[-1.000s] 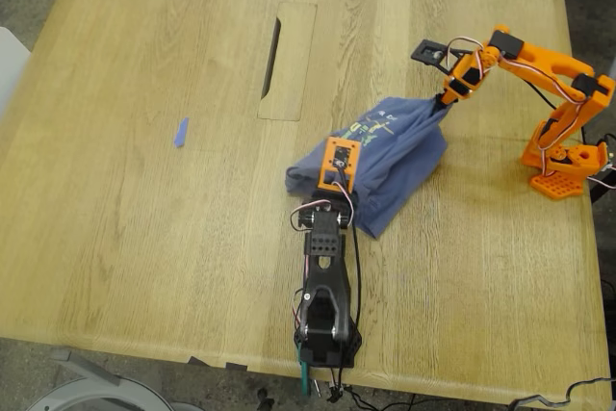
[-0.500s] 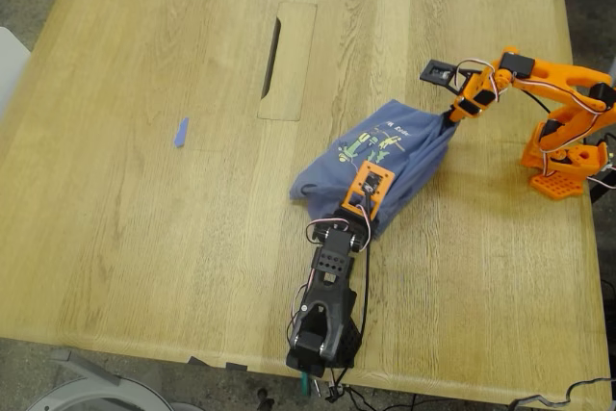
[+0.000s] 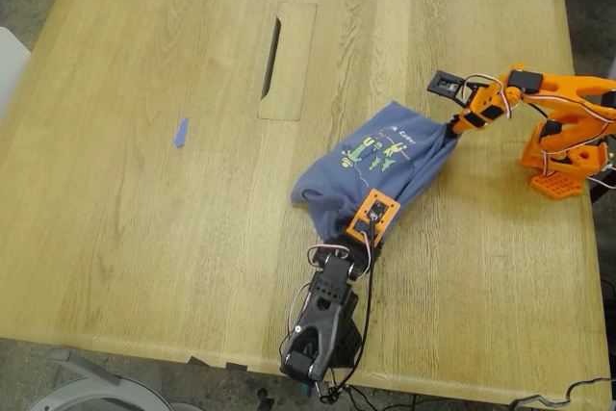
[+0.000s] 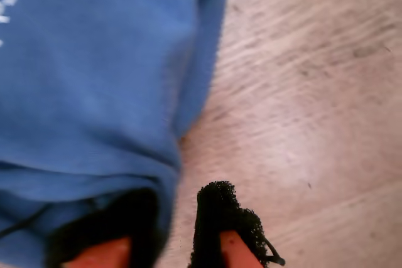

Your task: Fold a T-shirt

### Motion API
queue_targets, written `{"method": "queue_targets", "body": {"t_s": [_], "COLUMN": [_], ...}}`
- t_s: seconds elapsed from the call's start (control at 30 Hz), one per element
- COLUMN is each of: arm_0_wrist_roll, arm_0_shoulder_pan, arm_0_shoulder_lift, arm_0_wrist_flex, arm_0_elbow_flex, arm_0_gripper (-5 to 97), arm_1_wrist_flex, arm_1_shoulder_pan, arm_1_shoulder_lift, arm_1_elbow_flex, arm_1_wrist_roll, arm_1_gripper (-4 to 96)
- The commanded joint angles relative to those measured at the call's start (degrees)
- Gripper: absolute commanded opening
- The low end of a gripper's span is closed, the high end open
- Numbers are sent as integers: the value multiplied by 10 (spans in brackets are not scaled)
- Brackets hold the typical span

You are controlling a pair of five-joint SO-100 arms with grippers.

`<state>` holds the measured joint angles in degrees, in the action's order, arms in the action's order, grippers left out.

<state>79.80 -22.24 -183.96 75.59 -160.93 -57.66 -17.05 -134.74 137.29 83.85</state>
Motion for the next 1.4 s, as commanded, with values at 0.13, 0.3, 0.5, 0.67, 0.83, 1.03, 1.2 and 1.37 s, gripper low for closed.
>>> {"method": "queue_targets", "body": {"t_s": [0.13, 0.3, 0.5, 0.67, 0.83, 1.03, 1.2, 1.37], "arm_0_wrist_roll": [118, 324, 412, 413, 398, 365, 293, 243], "arm_0_shoulder_pan": [-16, -119, -174, -156, -125, -83, 7, 95], "arm_0_shoulder_lift": [-11, -11, 16, 26, 58, 106, 221, 358], "arm_0_wrist_flex": [26, 34, 37, 69, 69, 69, 24, -104], "arm_0_elbow_flex": [5, 1, 20, 50, 83, 160, 268, 340], "arm_0_gripper": [513, 638, 680, 733, 737, 733, 622, 296], "arm_1_wrist_flex": [11, -2, -18, -69, -121, -181, -177, -94], "arm_1_shoulder_pan": [-15, -18, -6, -11, -11, -8, 17, 58], "arm_1_shoulder_lift": [-69, -105, -169, -214, -236, -242, -173, -64], "arm_1_elbow_flex": [56, 86, 130, 143, 139, 81, -33, -133], "arm_1_wrist_roll": [-14, -17, -19, -20, -16, -17, -24, -28], "arm_1_gripper": [287, 392, 434, 482, 497, 475, 426, 266]}}
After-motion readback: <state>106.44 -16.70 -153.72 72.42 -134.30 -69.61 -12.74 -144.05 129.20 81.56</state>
